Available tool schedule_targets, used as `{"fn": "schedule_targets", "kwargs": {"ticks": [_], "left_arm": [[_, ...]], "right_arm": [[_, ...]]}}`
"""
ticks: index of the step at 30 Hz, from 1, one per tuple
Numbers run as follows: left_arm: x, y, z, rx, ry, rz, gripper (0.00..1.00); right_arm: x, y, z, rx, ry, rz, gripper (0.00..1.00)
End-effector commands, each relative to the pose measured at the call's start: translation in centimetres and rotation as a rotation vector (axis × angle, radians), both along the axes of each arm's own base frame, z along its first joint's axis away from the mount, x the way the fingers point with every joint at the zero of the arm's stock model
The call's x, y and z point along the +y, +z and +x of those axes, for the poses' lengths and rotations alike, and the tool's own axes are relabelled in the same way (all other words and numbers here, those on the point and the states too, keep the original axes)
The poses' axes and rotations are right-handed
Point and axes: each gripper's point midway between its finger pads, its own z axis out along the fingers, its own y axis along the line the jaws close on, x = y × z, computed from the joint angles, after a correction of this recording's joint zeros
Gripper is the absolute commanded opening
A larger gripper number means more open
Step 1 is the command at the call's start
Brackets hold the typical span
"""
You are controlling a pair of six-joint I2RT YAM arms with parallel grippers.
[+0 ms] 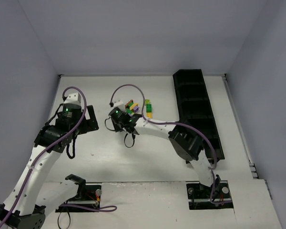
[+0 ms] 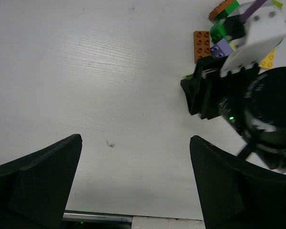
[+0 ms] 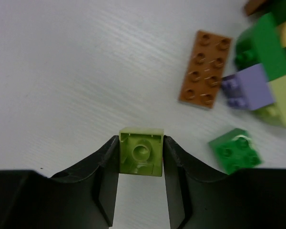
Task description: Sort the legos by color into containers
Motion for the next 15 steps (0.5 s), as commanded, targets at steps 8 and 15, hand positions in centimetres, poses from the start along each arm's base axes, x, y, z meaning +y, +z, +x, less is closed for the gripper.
{"fn": "schedule_targets", "kwargs": {"ticks": [8,15], "left_arm": [[-2.4,0.1,2.8,-0.042,-0.067,-0.065,0.88],[-3.5,-0.4,3.5,-0.026,-0.122,-0.074,0.88]], "right_arm": [[-16.6,17.1,12.3,-0.332,-0.175,0.064,0.0],[-29.4,16.7,17.2,-0.35,-0.341,0.01,0.01]]}}
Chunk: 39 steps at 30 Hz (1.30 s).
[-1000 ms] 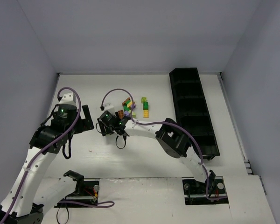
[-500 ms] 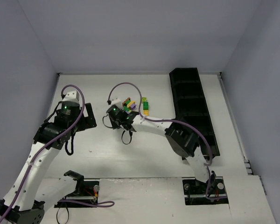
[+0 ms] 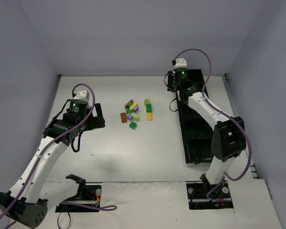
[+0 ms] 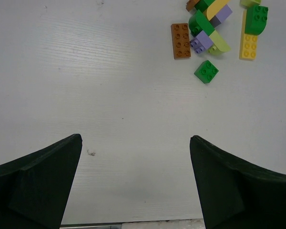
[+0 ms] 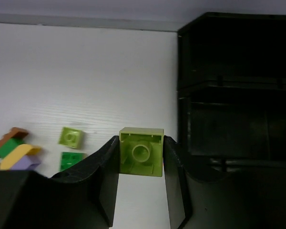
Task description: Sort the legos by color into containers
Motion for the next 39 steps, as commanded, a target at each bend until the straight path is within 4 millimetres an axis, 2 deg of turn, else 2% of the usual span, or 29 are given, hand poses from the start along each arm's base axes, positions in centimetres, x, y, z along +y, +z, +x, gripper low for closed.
{"fn": "schedule_targets", "kwargs": {"ticks": [1,4,5,7,8,9,11,12,14,15,20,24,28,29,30,31,32,33,34,36,37,39], "left_arm": [[-0.9,1.1,1.3,-0.053,-0.043,-0.024,0.88],[-1.2,0.9,1.4,-0.047,-0.058,-0.029,0.88],[-1.3,0.8,1.4,-0.043,-0.059,-0.029,0.88],[-1.4,0.8,1.5,-0.042,-0.063,-0.031,0.88],[-1.4,0.7,1.6,-0.04,-0.062,-0.032,0.88],[-1.5,0.7,1.6,-0.04,-0.064,-0.033,0.88],[-1.6,0.4,1.7,-0.03,-0.065,-0.033,0.88],[-1.7,0.4,1.7,-0.027,-0.07,-0.032,0.88],[-1.7,0.2,1.9,-0.019,-0.068,-0.032,0.88],[-1.8,0.1,1.9,-0.015,-0.07,-0.031,0.88],[-1.7,0.2,2.1,-0.017,-0.065,-0.028,0.88],[-1.8,0.1,2.2,-0.017,-0.065,-0.031,0.88],[-2.0,0.2,2.2,-0.017,-0.068,-0.042,0.88],[-2.0,0.2,2.2,-0.017,-0.068,-0.041,0.88],[-1.9,0.2,2.3,-0.018,-0.066,-0.037,0.88],[-1.8,0.3,2.3,-0.023,-0.063,-0.031,0.88],[-1.6,0.3,2.3,-0.023,-0.059,-0.025,0.88],[-1.4,0.5,2.4,-0.032,-0.059,-0.008,0.88],[-1.4,0.5,2.4,-0.032,-0.06,-0.007,0.88],[-1.4,0.6,2.5,-0.033,-0.062,-0.007,0.88],[-1.5,0.7,2.6,-0.036,-0.063,-0.009,0.88],[-1.6,0.7,2.6,-0.036,-0.066,-0.014,0.88]], "right_arm": [[-4.2,0.1,1.4,-0.033,-0.011,-0.025,0.01],[-6.9,-1.3,2.6,-0.007,-0.038,-0.009,0.02],[-8.7,-1.8,3.1,0.001,-0.07,-0.007,0.03],[-9.8,-2.9,4.0,0.016,-0.076,-0.015,0.04],[-11.2,-3.3,4.4,0.023,-0.101,-0.022,0.04],[-11.7,-4.4,4.7,0.043,-0.111,-0.025,0.05],[-12.7,-4.7,5.4,0.046,-0.125,-0.02,0.07],[-13.6,-5.6,5.7,0.062,-0.138,-0.022,0.1],[-14.0,-6.1,6.2,0.068,-0.137,-0.026,0.16],[-14.3,-6.8,6.5,0.08,-0.139,-0.031,0.21],[-14.8,-7.3,7.4,0.081,-0.136,-0.05,0.4],[-14.2,-5.5,7.5,0.051,-0.107,-0.051,0.74],[-12.9,-3.1,6.4,0.022,-0.075,-0.046,0.77],[-11.7,-2.5,6.0,0.013,-0.054,-0.048,0.77],[-10.8,-0.8,5.4,-0.014,-0.038,-0.042,0.74],[-9.9,-0.9,4.6,-0.009,-0.017,-0.043,0.72],[-7.5,-0.4,3.7,-0.015,0.032,-0.04,0.7],[-2.1,-0.3,0.0,0.0,0.166,-0.016,0.62],[-1.0,0.2,-0.4,-0.009,0.191,-0.013,0.61],[1.6,-1.0,-2.4,0.038,0.249,0.033,0.61],[4.1,-1.2,-3.8,0.048,0.295,0.042,0.61],[6.4,-2.1,-5.4,0.069,0.331,0.039,0.64]]}}
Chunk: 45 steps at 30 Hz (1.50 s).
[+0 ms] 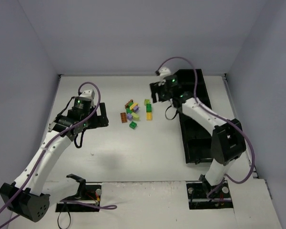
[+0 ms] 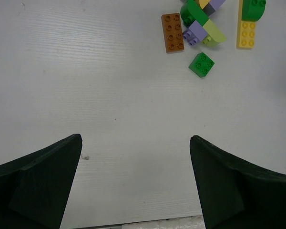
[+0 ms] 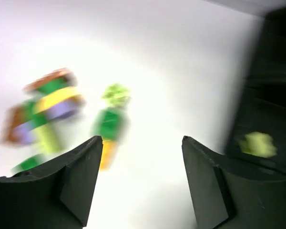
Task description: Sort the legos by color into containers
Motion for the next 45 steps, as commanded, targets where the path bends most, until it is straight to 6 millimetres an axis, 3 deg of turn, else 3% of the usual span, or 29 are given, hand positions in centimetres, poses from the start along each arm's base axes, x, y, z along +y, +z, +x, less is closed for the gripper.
{"fn": "schedule_targets", "kwargs": {"ticks": [1,8,12,23,30,32,33,35,36,38,39,41,42,45], "left_arm": [[0.0,2.1,1.4,-0.082,0.003,-0.009,0.88],[0.8,2.4,1.2,-0.094,0.0,0.036,0.88],[1.0,2.6,0.8,-0.098,0.0,0.042,0.88],[1.5,2.3,-0.1,-0.093,0.015,0.042,0.88],[1.4,2.0,0.0,-0.085,0.02,0.04,0.88],[1.4,1.9,0.0,-0.081,0.022,0.038,0.88],[1.3,1.9,0.0,-0.082,0.02,0.036,0.88],[1.3,1.9,0.1,-0.081,0.021,0.035,0.88],[1.3,1.9,0.1,-0.084,0.022,0.035,0.88],[1.3,2.0,0.2,-0.087,0.024,0.035,0.88],[1.3,2.1,0.2,-0.091,0.023,0.033,0.88],[1.2,2.1,0.4,-0.091,0.022,0.032,0.88],[1.1,2.1,0.5,-0.09,0.019,0.03,0.88],[0.8,2.1,0.8,-0.088,0.013,0.02,0.88]], "right_arm": [[6.8,0.4,-4.3,0.005,0.147,0.044,0.68],[14.1,-4.6,-9.4,0.11,0.373,0.031,0.74],[16.6,-7.3,-10.9,0.148,0.455,-0.013,0.75],[18.1,-12.2,-11.1,0.217,0.476,-0.085,0.71],[17.8,-14.2,-10.1,0.21,0.458,-0.156,0.6],[17.7,-14.3,-10.0,0.207,0.455,-0.164,0.52],[17.6,-14.2,-9.8,0.2,0.446,-0.169,0.39],[17.4,-13.6,-9.8,0.189,0.44,-0.168,0.25],[17.4,-12.5,-9.7,0.169,0.436,-0.157,0.11],[16.8,-11.1,-9.2,0.136,0.404,-0.157,0.0],[16.5,-9.2,-8.8,0.1,0.385,-0.142,0.0],[15.1,-7.4,-7.9,0.063,0.315,-0.143,0.0],[13.9,-5.3,-7.0,0.025,0.268,-0.123,0.0],[8.9,-2.6,-4.7,-0.021,0.09,-0.107,0.0]]}}
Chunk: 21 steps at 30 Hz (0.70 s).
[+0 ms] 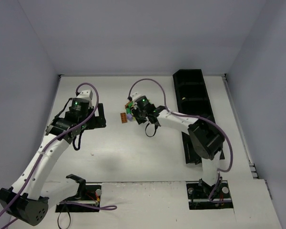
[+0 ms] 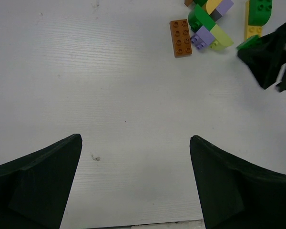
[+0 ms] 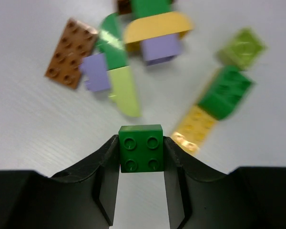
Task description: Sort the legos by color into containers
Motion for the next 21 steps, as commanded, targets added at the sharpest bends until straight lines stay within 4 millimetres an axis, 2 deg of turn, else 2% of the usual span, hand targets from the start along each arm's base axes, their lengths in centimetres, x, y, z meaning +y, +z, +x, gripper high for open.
{"fn": "schedule_targets", "kwargs": {"ticks": [1,2,4,6,7,9,10,12,13,14,15,19,21], "left_arm": [[-0.5,1.1,1.3,-0.043,0.004,-0.026,0.88],[-0.5,1.1,1.3,-0.044,0.002,-0.029,0.88],[-0.5,1.1,1.4,-0.042,0.001,-0.028,0.88],[-0.6,1.2,1.5,-0.047,-0.004,-0.028,0.88],[-0.6,1.3,1.5,-0.048,-0.006,-0.027,0.88],[-0.6,1.5,1.5,-0.053,-0.008,-0.026,0.88],[-0.6,1.6,1.5,-0.056,-0.008,-0.025,0.88],[-0.6,1.7,1.5,-0.058,-0.01,-0.025,0.88],[-0.7,1.7,1.3,-0.056,-0.012,-0.031,0.88],[-0.6,1.7,1.3,-0.055,-0.012,-0.031,0.88],[-0.6,1.5,1.2,-0.051,-0.012,-0.031,0.88],[-0.6,1.0,1.0,-0.044,-0.007,-0.036,0.88],[-0.7,1.0,1.0,-0.043,-0.01,-0.039,0.88]], "right_arm": [[-6.1,9.7,4.9,-0.213,-0.266,0.1,0.0],[-7.9,11.1,5.4,-0.248,-0.323,0.104,0.0],[-12.2,10.7,6.2,-0.253,-0.426,0.073,0.0],[-15.3,10.9,6.5,-0.253,-0.504,0.061,0.0],[-17.8,10.3,6.8,-0.243,-0.566,0.047,0.0],[-20.7,9.9,6.8,-0.231,-0.663,0.034,0.0],[-23.0,9.3,6.8,-0.217,-0.722,0.022,0.0],[-25.0,8.5,6.6,-0.19,-0.779,0.017,0.0],[-27.2,7.5,6.2,-0.156,-0.849,0.028,0.0],[-27.1,7.5,6.2,-0.154,-0.859,0.038,0.0],[-28.5,6.9,6.0,-0.14,-0.894,0.036,0.0],[-31.1,4.9,5.3,-0.08,-0.979,0.051,0.0],[-31.8,4.0,5.0,-0.058,-1.012,0.057,0.03]]}}
